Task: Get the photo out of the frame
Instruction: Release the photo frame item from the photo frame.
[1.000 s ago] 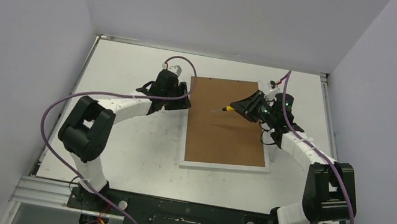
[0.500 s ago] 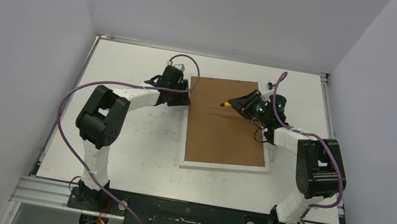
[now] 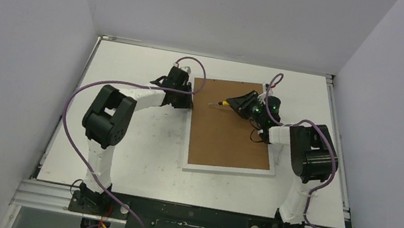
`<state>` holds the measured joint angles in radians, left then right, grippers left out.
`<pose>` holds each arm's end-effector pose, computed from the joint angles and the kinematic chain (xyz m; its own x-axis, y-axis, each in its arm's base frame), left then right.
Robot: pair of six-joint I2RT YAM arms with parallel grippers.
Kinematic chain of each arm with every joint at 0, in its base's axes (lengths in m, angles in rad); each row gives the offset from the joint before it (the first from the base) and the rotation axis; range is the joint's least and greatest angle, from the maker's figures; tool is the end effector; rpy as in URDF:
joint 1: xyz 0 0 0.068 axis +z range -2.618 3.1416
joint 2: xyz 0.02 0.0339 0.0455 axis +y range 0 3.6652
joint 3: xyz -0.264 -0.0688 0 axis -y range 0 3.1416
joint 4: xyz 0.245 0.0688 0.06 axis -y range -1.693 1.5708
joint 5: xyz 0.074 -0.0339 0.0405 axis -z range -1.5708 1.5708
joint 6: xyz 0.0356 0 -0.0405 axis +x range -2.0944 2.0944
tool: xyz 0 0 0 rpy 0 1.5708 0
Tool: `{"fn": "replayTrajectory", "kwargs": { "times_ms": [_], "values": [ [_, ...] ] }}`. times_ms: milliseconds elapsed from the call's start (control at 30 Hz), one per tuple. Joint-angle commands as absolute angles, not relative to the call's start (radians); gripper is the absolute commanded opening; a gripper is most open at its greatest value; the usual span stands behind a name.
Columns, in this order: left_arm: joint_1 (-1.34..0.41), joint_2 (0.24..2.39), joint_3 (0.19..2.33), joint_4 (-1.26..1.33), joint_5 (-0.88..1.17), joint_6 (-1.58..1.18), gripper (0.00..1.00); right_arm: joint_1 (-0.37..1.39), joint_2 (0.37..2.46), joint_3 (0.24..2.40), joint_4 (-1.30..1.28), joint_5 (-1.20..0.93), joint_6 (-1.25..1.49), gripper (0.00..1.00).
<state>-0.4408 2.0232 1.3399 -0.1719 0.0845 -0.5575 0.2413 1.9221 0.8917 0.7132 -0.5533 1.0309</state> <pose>0.3922 -0.1884 0.1602 -0.8306 -0.1910 -0.5230 0.0421 0.9150 -0.4012 0.3717 0.1107 0.1496 -0.7459 0.5680 -0.3478 -0.0939 0.4273 0.8992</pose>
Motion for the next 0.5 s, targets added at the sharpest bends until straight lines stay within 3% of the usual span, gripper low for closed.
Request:
{"fn": "replayTrajectory", "kwargs": {
  "times_ms": [0,333,467],
  "values": [
    [-0.469,1.977,1.305,-0.24,0.094,-0.516,0.24,0.281,1.963,0.926,0.916,-0.535,1.058,0.05],
    [-0.491,1.867,1.17,-0.221,0.109,-0.502,0.22,0.36,2.04,0.923,1.101,-0.472,1.076,0.05],
    [-0.486,1.848,1.166,-0.229,0.106,-0.511,0.38,0.367,2.047,0.93,1.095,-0.447,1.068,0.05]
  ]
}}
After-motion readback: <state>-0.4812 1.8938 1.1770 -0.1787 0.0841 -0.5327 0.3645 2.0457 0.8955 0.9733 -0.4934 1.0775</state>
